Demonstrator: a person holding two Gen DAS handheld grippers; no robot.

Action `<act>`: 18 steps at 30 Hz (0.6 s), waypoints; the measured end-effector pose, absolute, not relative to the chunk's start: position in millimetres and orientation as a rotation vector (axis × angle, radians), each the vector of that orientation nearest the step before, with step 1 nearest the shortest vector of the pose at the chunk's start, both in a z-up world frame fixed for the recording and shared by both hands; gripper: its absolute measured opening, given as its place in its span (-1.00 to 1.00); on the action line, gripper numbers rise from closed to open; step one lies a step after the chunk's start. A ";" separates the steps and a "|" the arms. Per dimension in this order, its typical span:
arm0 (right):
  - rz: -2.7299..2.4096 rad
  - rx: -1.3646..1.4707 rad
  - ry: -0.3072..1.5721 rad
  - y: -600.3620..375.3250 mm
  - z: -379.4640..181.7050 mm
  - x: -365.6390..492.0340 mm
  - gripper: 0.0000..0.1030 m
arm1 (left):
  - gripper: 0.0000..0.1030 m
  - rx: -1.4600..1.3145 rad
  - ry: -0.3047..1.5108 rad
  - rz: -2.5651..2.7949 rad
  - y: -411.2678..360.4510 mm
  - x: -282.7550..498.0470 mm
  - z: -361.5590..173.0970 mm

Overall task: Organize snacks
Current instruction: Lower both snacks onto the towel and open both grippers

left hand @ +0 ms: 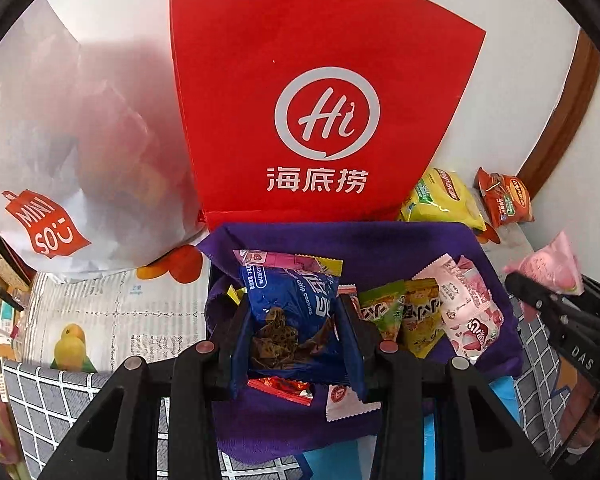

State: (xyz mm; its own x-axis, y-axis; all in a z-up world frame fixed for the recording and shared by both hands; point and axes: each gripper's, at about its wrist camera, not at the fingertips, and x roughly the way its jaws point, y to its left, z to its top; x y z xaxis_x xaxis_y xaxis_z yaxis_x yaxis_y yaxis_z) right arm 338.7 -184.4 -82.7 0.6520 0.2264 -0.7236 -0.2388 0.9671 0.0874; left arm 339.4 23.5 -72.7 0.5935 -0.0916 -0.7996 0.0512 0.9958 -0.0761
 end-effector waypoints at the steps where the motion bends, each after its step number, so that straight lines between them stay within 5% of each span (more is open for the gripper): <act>1: 0.279 -0.020 0.825 -181.8 -84.4 338.3 -0.36 | -0.27 -0.044 0.935 -0.085 22.5 340.0 -74.0; 18: 0.341 -0.146 0.934 -144.9 -114.7 339.3 -0.36 | -0.27 -0.033 0.988 -0.108 14.6 346.0 -89.5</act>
State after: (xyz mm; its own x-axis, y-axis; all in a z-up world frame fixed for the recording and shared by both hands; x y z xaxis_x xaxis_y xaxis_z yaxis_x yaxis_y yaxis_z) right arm 339.3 -144.9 -114.7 0.5457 0.2236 -0.8076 -0.3491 0.9368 0.0234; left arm 346.0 14.6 -89.5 0.5453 -0.1058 -0.8315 0.0757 0.9942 -0.0768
